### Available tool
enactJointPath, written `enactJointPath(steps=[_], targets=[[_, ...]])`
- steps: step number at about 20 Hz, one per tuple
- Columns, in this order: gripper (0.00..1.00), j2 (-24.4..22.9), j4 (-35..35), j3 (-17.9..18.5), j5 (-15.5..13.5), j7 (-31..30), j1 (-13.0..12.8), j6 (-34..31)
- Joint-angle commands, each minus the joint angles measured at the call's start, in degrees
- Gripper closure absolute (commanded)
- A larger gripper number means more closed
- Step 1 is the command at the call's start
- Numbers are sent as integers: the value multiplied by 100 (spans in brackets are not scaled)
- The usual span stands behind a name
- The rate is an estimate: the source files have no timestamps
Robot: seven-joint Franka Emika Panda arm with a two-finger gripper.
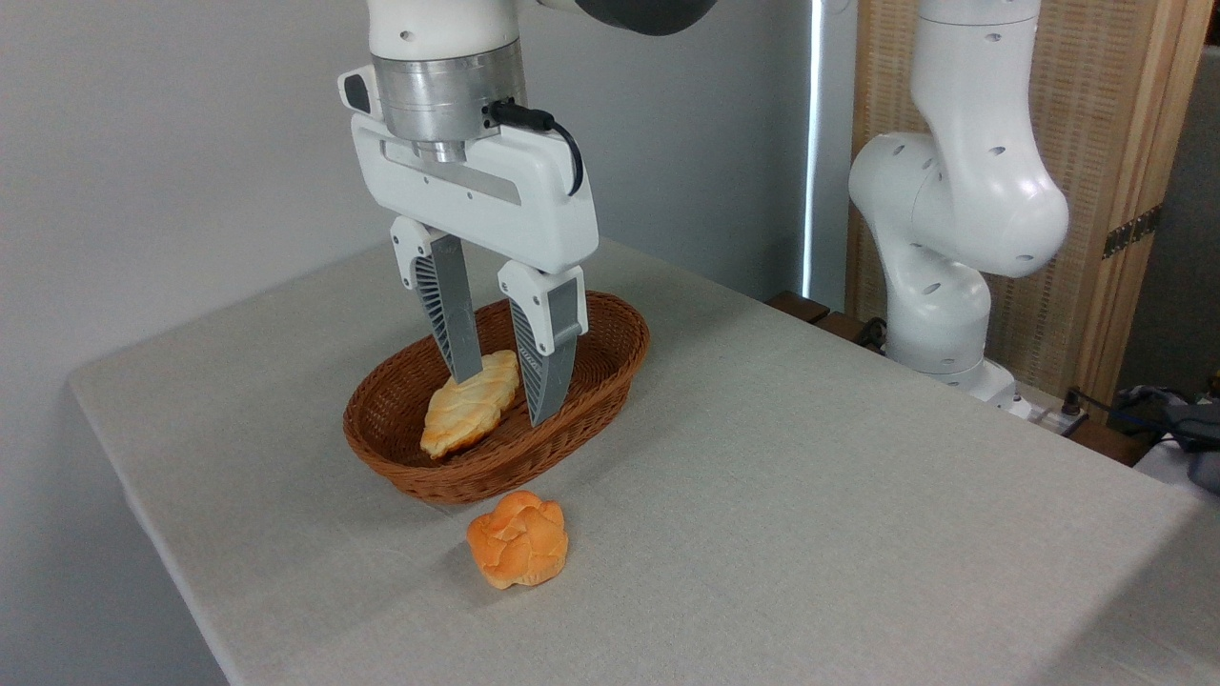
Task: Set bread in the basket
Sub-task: 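Raise the open gripper up away from the croissant in the basket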
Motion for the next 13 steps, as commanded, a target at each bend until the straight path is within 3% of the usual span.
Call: enactJointPath(steps=[1, 6, 8, 11, 13], targets=[[0, -23, -18, 54, -75, 1, -53, -45], [0, -32, -18, 134, -84, 71, -1, -45], [0, -32, -18, -137, -119, 80, 349, -45], [0, -40, -18, -971, -137, 80, 1202, -45], [0, -41, -18, -1027, -137, 80, 1257, -45]])
